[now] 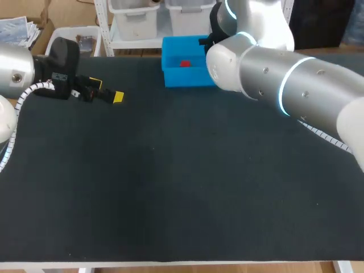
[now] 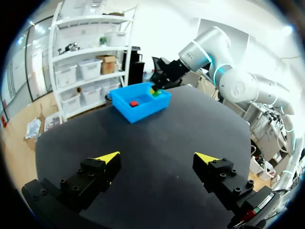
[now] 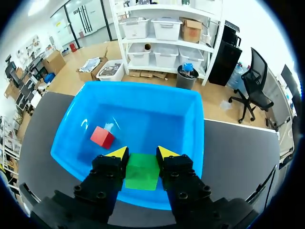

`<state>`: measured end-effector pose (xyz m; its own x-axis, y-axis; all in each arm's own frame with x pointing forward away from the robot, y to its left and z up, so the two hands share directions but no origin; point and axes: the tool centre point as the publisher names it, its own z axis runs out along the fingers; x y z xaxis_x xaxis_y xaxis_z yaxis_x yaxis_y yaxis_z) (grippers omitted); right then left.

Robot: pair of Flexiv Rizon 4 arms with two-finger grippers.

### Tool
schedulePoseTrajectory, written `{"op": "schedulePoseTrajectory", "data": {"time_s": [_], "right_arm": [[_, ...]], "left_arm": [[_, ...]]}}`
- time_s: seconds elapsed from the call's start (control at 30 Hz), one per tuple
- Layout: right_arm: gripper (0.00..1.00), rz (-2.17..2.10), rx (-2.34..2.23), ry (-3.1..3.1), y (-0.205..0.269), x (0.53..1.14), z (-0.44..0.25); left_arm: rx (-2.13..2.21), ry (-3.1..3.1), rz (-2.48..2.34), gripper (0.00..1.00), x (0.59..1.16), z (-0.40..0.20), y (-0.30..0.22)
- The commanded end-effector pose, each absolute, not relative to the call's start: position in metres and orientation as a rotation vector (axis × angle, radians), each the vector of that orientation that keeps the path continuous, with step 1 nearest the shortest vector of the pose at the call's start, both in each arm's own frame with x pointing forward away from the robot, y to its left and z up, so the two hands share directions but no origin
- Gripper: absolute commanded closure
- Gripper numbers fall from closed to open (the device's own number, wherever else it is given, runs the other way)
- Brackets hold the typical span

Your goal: Use the left arm to pick the red cube and place it into the blue plastic box first, then use the right arm to grasp the green cube and put it into the same blue plastic box after the first action is fully finished.

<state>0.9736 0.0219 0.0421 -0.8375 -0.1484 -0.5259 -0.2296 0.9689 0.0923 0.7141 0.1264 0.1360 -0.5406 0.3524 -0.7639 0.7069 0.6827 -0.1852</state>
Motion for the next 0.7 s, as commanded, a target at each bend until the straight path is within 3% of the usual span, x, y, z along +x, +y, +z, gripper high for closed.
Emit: {"op": "schedulePoseTrajectory", "data": {"time_s": [0.03, 0.4, 0.47, 0.5, 0.53, 0.7], "right_arm": [[1.00, 0.185, -0.299, 2.767, 0.033, 1.024, 0.053], [1.00, 0.172, -0.295, 2.765, 0.029, 1.033, 0.056], [0.55, 0.167, -0.295, 2.766, 0.029, 1.034, 0.057], [0.15, 0.164, -0.295, 2.766, 0.029, 1.034, 0.058], [0.00, 0.163, -0.300, 2.763, 0.029, 1.034, 0.059], [0.00, 0.160, -0.303, 2.752, 0.028, 1.034, 0.066]], "left_arm": [[0.809, 2.157, -0.638, 0.00, 0.713, 0.134, 0.128], [0.809, 2.157, -0.638, 0.00, 0.713, 0.134, 0.128], [0.809, 2.157, -0.638, 0.00, 0.713, 0.134, 0.128], [0.809, 2.157, -0.638, 0.00, 0.713, 0.134, 0.128], [0.809, 2.157, -0.638, 0.00, 0.713, 0.134, 0.128], [0.809, 2.157, -0.638, 0.00, 0.713, 0.134, 0.128]]}}
